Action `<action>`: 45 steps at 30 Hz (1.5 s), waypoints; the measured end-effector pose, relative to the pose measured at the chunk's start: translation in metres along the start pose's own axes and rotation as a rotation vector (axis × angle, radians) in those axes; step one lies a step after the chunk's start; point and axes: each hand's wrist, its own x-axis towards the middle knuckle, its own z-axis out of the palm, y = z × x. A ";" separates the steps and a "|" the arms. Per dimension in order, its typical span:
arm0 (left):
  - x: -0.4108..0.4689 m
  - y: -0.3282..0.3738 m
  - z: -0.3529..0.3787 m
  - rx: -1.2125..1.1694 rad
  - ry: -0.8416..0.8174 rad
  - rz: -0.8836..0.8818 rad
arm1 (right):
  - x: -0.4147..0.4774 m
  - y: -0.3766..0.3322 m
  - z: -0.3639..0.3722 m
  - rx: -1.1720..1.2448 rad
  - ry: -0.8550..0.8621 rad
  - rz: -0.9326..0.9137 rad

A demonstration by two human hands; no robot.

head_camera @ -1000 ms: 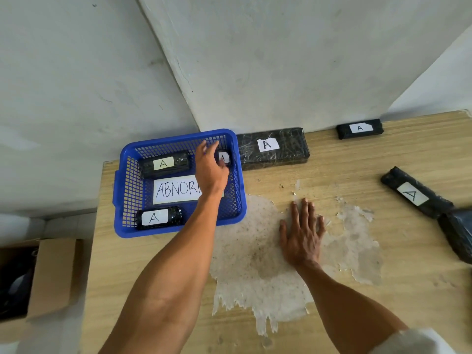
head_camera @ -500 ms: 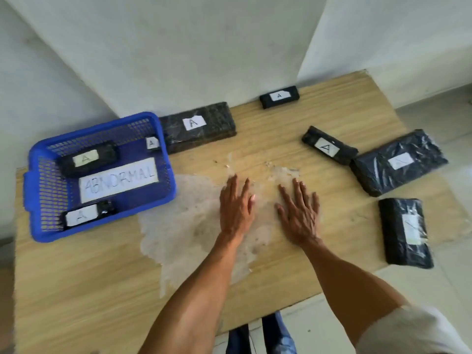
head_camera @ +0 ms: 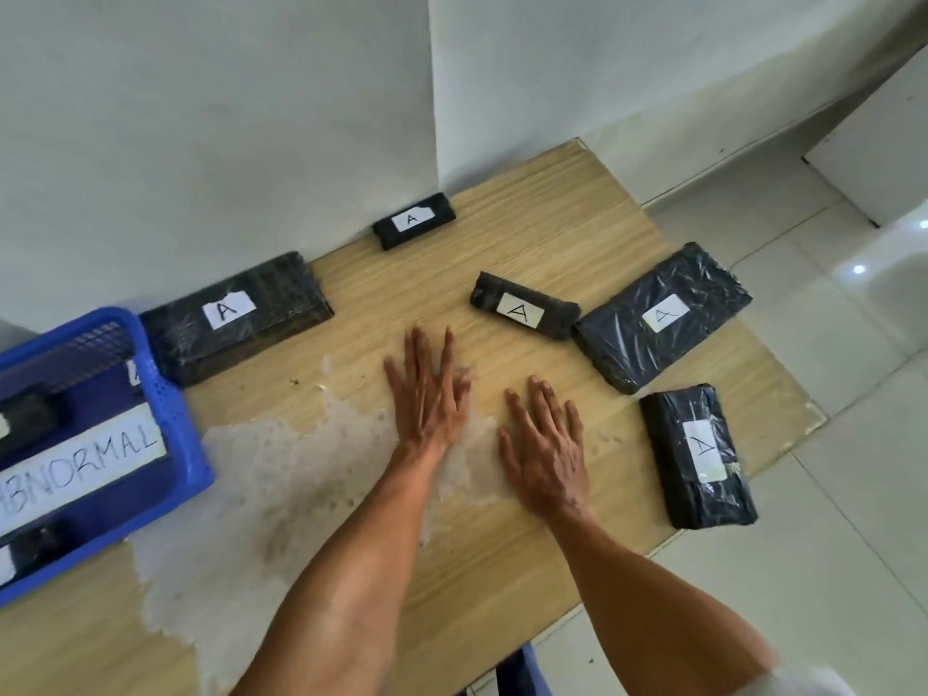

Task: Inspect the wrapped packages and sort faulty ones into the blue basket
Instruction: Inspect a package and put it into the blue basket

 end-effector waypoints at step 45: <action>-0.177 -0.059 -0.320 -1.008 0.556 -0.392 | 0.030 -0.242 -0.233 1.409 -0.279 0.176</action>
